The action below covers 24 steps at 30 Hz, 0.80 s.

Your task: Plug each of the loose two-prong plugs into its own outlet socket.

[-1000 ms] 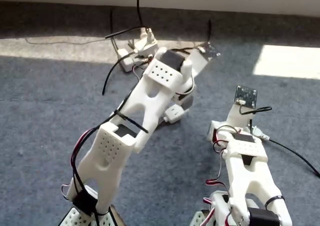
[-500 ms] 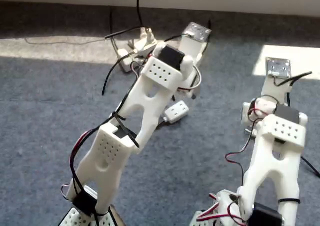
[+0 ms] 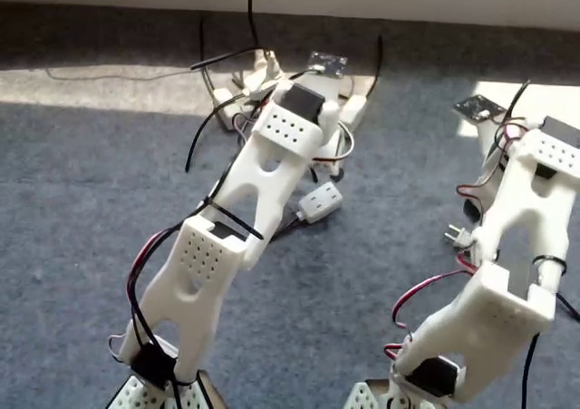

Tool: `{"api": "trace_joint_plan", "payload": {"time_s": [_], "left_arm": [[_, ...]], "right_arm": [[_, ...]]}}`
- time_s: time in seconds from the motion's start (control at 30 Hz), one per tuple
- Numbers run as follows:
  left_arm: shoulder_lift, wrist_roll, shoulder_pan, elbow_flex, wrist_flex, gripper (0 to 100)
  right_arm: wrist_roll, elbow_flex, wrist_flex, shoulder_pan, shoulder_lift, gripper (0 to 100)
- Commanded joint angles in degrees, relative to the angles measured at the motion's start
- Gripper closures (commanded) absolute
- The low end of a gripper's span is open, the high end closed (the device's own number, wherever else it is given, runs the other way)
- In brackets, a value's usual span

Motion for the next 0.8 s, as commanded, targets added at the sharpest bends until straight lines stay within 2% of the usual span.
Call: {"api": "trace_joint_plan", "payload": {"time_s": [0.0,0.27,0.47,0.6,0.77], "left_arm": [[0.84,0.44,-1.98,-1.8,-0.18,77],[3.47,0.53,-1.89,-1.89,-4.57,77],[3.47,0.53,-1.98,-1.89,-4.57,77],[3.47,0.53,-2.07,-1.89,-4.57,77],[3.47,0.53,-2.07,-1.89,-4.57,77]], "right_arm": [[7.91,-9.01,0.84,1.27,6.64,82.1],[16.97,-12.0,3.91,2.68,14.9,82.1],[17.14,-11.74,5.32,2.59,17.27,82.1],[17.32,-12.18,13.85,2.51,17.36,82.1],[17.41,-11.21,14.2,2.95,14.64,82.1]]}}
